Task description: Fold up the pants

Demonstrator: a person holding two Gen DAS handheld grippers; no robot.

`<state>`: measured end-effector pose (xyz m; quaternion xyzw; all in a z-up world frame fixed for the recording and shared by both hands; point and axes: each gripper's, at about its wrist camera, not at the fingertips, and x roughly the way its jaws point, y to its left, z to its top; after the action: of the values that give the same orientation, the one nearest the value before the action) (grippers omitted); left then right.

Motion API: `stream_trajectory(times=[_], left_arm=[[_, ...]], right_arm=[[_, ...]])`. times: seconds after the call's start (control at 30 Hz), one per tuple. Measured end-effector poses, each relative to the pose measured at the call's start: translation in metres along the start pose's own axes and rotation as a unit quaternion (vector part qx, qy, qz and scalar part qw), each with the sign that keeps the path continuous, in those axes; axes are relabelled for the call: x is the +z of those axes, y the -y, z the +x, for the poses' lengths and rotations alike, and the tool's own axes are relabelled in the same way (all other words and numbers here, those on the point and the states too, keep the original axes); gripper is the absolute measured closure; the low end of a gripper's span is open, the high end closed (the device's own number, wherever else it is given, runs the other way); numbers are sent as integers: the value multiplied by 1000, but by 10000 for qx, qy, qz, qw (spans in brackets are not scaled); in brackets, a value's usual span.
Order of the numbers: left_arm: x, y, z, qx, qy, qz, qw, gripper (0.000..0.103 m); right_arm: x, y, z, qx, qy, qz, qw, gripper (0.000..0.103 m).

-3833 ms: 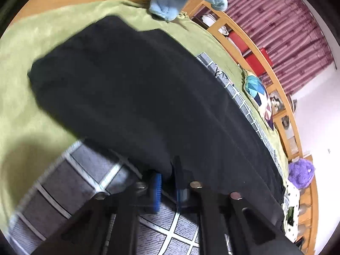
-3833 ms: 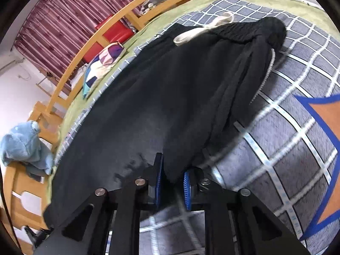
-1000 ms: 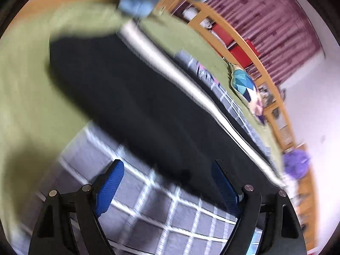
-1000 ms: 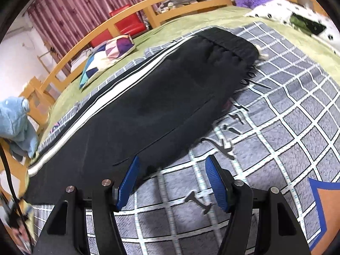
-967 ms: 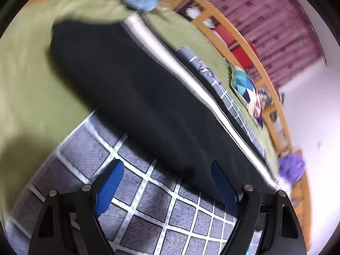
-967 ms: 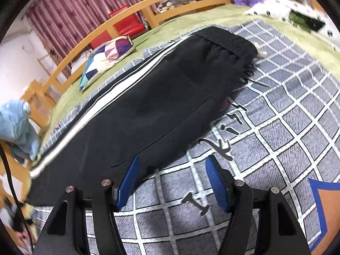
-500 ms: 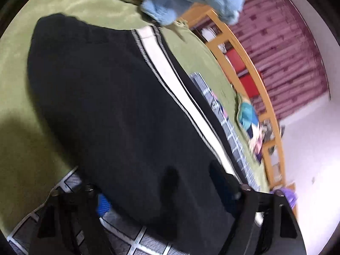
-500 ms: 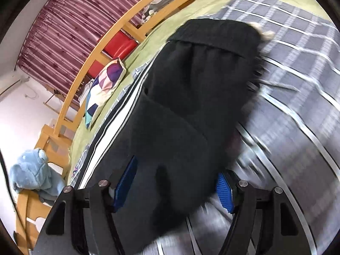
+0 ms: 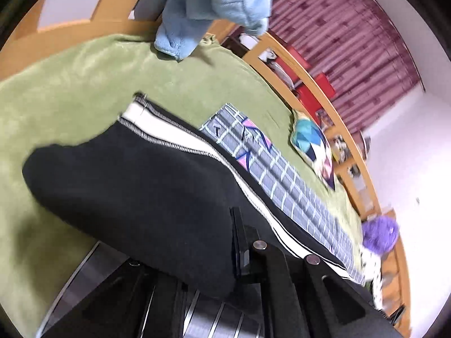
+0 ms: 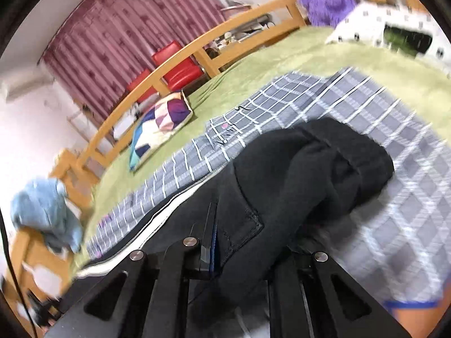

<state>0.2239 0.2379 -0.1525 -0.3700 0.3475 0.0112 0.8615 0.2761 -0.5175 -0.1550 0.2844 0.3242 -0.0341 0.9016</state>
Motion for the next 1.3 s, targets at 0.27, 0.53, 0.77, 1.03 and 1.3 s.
stream_trajectory(times=[0.27, 0.53, 0.77, 1.03, 1.3], left_arm=[[-80, -43, -53, 87, -588, 252, 9979, 93], [-96, -56, -34, 1421, -686, 425, 9866, 42], [-101, -56, -67, 1451, -469, 507, 9870, 34], [-111, -24, -81, 1366, -295, 588, 9884, 34], [-107, -30, -98, 1723, -3, 781, 9819, 33]], right_arm=[[-69, 81, -104, -266, -436, -4, 9987, 90], [-125, 134, -78, -343, -828, 518, 9946, 53], [-122, 167, -125, 22, -9, 1036, 9946, 27], [-85, 174, -64, 15, -111, 1675, 9858, 84], [-42, 171, -68, -266, -369, 392, 9982, 78]])
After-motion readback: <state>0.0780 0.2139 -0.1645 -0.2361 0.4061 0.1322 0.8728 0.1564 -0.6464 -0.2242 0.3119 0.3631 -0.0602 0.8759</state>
